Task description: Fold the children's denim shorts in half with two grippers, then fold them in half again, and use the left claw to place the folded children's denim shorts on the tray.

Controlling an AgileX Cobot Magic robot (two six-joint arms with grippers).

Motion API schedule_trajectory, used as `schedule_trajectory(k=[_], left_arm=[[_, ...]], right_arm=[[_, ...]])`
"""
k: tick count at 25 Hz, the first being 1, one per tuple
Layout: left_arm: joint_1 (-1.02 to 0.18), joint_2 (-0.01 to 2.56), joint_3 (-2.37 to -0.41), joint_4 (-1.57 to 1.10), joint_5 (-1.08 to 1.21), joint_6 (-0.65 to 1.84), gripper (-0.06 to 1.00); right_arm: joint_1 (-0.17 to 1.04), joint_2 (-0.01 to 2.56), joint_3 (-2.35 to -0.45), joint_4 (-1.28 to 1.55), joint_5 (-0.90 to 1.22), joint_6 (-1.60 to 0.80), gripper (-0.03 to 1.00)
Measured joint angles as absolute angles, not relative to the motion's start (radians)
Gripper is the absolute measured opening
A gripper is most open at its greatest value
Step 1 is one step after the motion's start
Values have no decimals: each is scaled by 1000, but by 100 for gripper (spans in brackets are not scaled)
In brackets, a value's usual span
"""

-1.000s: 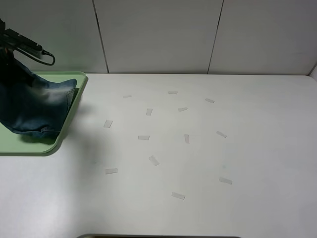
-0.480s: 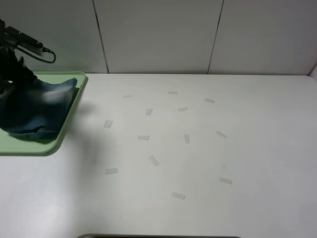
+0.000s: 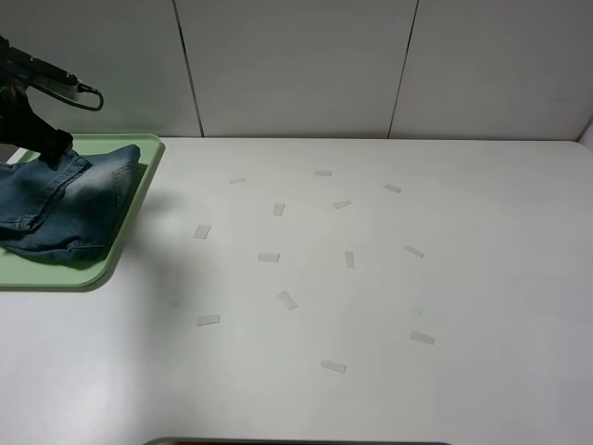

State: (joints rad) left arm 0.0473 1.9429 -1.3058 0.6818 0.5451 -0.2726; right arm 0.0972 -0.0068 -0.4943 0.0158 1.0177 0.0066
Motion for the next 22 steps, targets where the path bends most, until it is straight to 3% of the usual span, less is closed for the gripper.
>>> schedule_trajectory(k=[10, 22], left_arm=[[47, 1943, -1273, 558, 470, -203, 99], [49, 1943, -1115, 681, 329, -183, 98]], right_arm=[[97, -7, -494, 16, 1018, 7, 69], [97, -7, -494, 16, 1018, 7, 69]])
